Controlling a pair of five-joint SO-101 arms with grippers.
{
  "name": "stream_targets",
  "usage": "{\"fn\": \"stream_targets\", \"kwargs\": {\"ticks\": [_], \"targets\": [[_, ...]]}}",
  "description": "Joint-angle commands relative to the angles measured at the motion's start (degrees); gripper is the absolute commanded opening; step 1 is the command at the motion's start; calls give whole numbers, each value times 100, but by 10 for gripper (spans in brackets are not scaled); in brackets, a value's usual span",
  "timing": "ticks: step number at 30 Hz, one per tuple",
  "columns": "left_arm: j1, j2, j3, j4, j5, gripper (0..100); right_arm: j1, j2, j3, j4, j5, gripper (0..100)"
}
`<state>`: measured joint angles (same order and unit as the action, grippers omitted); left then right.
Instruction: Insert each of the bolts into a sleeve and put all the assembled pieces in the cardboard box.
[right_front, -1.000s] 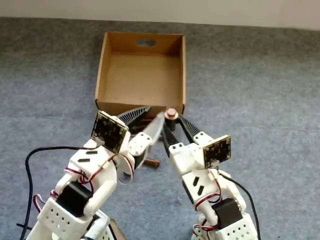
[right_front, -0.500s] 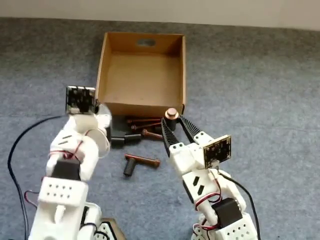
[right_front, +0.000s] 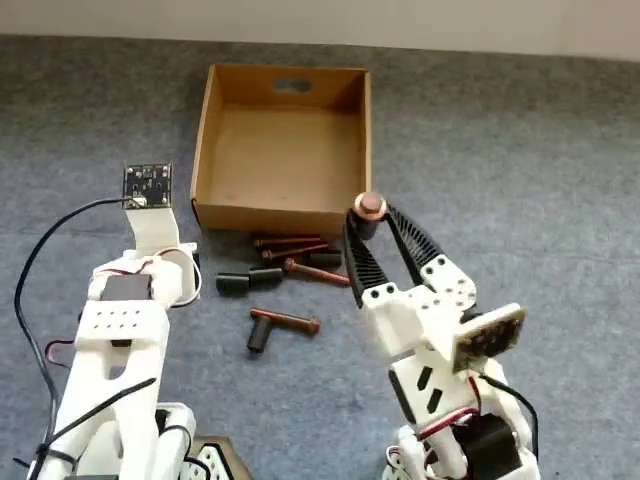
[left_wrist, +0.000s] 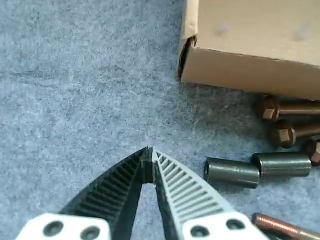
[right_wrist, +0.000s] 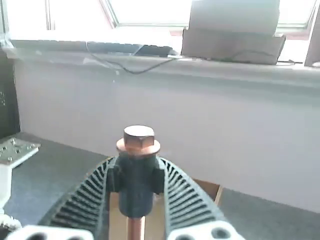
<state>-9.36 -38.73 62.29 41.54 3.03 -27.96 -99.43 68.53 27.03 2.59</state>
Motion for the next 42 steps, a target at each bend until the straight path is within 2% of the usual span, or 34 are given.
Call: {"fn": "stream_targets", "kwargs": {"ticks": [1, 5, 7, 13, 16, 21, 28, 33, 36, 42], "targets": [[-31, 4, 251, -598, 62, 9, 75, 963, -1077, 13, 70, 6], [-31, -31, 989, -1881, 62, 9, 48, 2826, -2026, 13, 62, 6], [-31, -31, 1103, -2119, 62, 10, 48, 3741, -2448, 13, 62, 6], [-31, -13, 1024, -1890, 62, 10, 75, 5956, -3284, -13, 26, 6], [-31, 4, 919, -1644, 53, 10, 145, 6870, -3749, -13, -422, 6], [-31, 4, 936, -1653, 35, 10, 690, 8338, -5042, 4, -941, 6], [-31, 4, 936, -1653, 35, 10, 831, 10229, -6404, 233, -967, 6], [-31, 4, 936, -1653, 35, 10, 892, 11108, -7204, 321, -985, 6], [-31, 4, 927, -1662, 35, 10, 857, 11407, -7530, 716, -985, 6], [-31, 4, 927, -1662, 35, 10, 866, 12031, -7793, 831, -985, 6]]}}
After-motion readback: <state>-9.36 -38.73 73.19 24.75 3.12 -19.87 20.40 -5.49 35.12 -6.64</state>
